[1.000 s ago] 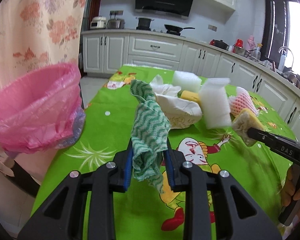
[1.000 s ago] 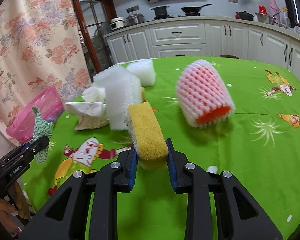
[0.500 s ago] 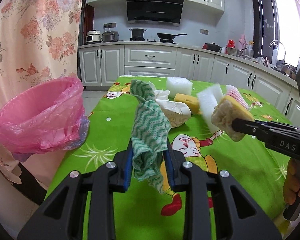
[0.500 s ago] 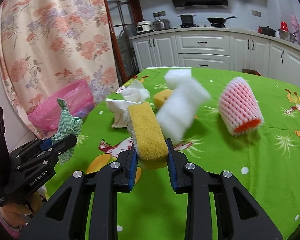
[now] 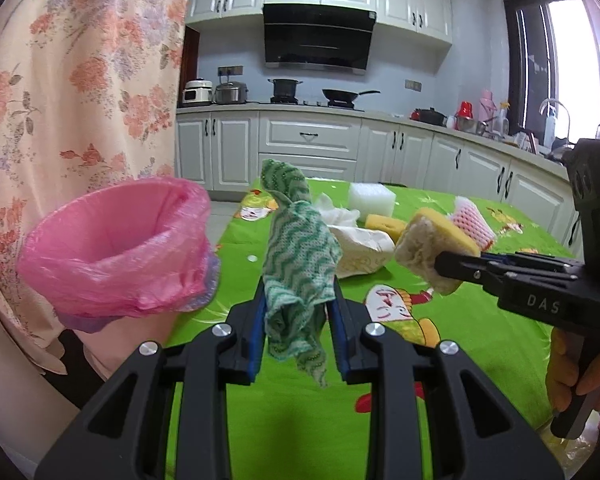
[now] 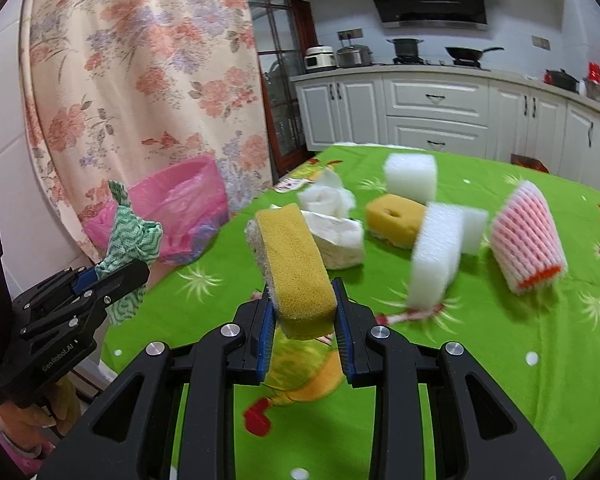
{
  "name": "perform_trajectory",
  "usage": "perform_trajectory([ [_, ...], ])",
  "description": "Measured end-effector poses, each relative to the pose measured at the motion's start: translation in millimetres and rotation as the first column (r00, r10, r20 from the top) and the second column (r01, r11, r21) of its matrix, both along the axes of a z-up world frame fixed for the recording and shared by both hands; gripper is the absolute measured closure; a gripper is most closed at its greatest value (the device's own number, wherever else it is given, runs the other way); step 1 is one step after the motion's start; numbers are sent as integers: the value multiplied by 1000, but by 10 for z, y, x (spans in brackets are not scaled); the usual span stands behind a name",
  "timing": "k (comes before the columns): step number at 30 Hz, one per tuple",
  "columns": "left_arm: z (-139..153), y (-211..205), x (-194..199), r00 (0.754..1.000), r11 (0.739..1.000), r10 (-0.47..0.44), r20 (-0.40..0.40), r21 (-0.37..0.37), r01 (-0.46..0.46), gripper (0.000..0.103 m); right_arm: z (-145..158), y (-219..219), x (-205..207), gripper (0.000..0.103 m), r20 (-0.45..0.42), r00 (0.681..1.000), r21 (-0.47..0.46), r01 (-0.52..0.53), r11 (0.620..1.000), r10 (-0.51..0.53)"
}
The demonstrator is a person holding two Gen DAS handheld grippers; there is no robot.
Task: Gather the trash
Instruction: 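Carry the cloth and yellow sponge over the pink bin, then open both tools to drop the cloth and sponge into the bin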
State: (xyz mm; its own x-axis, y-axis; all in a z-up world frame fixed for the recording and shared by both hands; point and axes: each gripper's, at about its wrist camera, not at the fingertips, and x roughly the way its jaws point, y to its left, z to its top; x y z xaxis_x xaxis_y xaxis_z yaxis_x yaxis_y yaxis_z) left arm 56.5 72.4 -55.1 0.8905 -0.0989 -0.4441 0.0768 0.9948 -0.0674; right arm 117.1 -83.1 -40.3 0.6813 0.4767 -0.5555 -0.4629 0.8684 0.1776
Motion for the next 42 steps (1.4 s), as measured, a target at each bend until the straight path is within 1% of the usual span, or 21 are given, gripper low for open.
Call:
perform_trajectory([
  [4, 97, 191, -51, 999, 999, 39, 23, -14, -39, 76, 80, 208, 6, 75, 25, 999, -15, -44, 999, 45],
  [8, 222, 411, -64, 995, 996, 87, 48, -1, -88, 76, 197, 495, 24, 75, 53, 993, -23, -105, 994, 106],
  [12, 321, 633, -30, 990, 992, 129, 56, 2, -129, 76, 299, 795, 47, 75, 77, 984, -35, -160, 986, 163],
  [15, 393, 817, 32, 987, 989, 149, 55, 5, -149, 75, 367, 1025, 118, 75, 79, 977, -32, -195, 980, 197],
  [17, 423, 977, 80, 983, 984, 177, 55, 5, -178, 75, 408, 1163, 171, 75, 81, 974, -32, -210, 977, 212],
  [21, 442, 1263, 188, 974, 975, 221, 50, -11, -221, 75, 471, 1404, 294, 75, 82, 968, -19, -237, 971, 237],
  [24, 443, 1473, 296, 967, 968, 252, 39, -17, -251, 75, 484, 1598, 418, 75, 74, 965, -32, -249, 968, 250],
  [29, 435, 1823, 517, 962, 961, 273, 9, -58, -272, 74, 473, 1880, 609, 74, 57, 965, -52, -252, 966, 254],
  [37, 350, 2134, 750, 954, 951, 300, -23, -68, -301, 73, 440, 2161, 890, 74, 11, 967, -38, -255, 966, 256],
  [39, 321, 2176, 767, 953, 950, 303, -31, -72, -304, 70, 446, 2235, 944, 74, 16, 965, -36, -262, 964, 263],
  [40, 306, 2204, 778, 951, 948, 308, -34, -72, -310, 63, 449, 2256, 960, 74, 14, 964, -37, -265, 964, 265],
  [41, 299, 2226, 783, 949, 946, 314, -35, -73, -316, 52, 449, 2284, 987, 73, 11, 963, -36, -269, 963, 269],
  [42, 285, 2257, 779, 943, 941, 330, -32, -72, -332, 46, 451, 2297, 997, 73, 12, 962, -37, -271, 962, 271],
])
